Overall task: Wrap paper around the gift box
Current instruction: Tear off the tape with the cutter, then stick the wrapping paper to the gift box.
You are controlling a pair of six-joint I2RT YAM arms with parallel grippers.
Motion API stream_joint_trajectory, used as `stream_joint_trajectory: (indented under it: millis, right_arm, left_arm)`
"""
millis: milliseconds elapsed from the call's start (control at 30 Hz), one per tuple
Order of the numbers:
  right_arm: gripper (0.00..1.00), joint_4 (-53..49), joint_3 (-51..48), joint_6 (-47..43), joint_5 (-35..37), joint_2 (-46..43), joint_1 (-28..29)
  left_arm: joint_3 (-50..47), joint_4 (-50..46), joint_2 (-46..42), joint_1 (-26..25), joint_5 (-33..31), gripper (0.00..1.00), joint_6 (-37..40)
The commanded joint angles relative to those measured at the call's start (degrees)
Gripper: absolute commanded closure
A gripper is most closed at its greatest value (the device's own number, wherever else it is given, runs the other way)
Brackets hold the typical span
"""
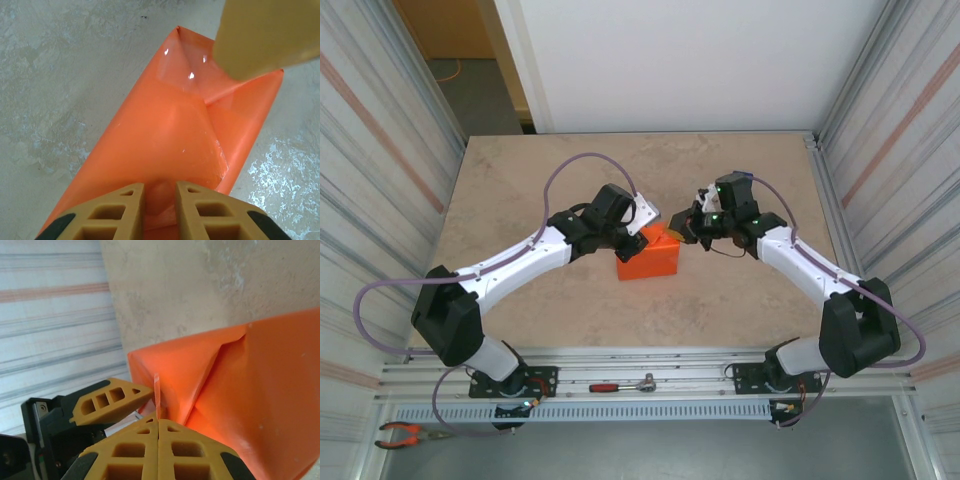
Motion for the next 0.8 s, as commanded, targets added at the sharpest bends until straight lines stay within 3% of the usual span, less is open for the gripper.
stream_joint_trajectory:
  millis: [0,767]
  right_arm:
    - [1.00,1.0,0.7,2.5,2.1,-0.7,2.0]
    - [1.00,2.5,-0.7,3.7,3.7,0.6,5.3]
  left_arm:
    - [-3.1,-5.2,2.4,-1.4,2.6,0.77,0.4]
    - [-3.4,-5.1,2.5,-1.5,2.8,0.77,0.4]
